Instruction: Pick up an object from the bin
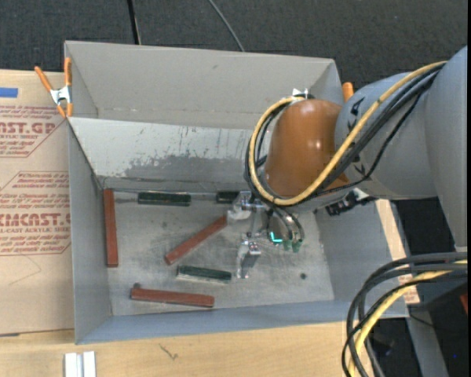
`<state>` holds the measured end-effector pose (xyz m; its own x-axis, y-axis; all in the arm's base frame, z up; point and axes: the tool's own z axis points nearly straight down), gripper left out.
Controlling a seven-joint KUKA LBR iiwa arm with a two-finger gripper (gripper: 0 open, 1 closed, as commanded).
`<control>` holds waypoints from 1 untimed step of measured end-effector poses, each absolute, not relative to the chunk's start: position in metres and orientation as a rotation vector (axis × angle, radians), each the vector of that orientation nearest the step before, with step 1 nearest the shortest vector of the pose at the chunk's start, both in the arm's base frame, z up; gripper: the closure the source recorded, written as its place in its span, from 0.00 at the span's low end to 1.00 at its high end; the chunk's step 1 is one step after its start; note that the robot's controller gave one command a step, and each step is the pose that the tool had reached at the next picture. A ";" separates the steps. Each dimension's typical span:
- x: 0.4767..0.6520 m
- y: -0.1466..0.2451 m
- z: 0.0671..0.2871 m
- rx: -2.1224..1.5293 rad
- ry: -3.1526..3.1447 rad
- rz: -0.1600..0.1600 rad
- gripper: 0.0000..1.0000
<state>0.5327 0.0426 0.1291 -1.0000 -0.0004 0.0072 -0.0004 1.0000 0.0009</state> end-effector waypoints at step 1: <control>0.535 0.042 0.133 0.000 -3.142 -0.002 0.00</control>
Offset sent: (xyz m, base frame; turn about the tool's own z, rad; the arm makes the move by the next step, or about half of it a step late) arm 0.0265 0.0852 -0.0591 -0.1915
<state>0.5347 0.0424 0.1325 -1.0000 -0.0003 -0.0001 -0.0003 1.0000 0.0011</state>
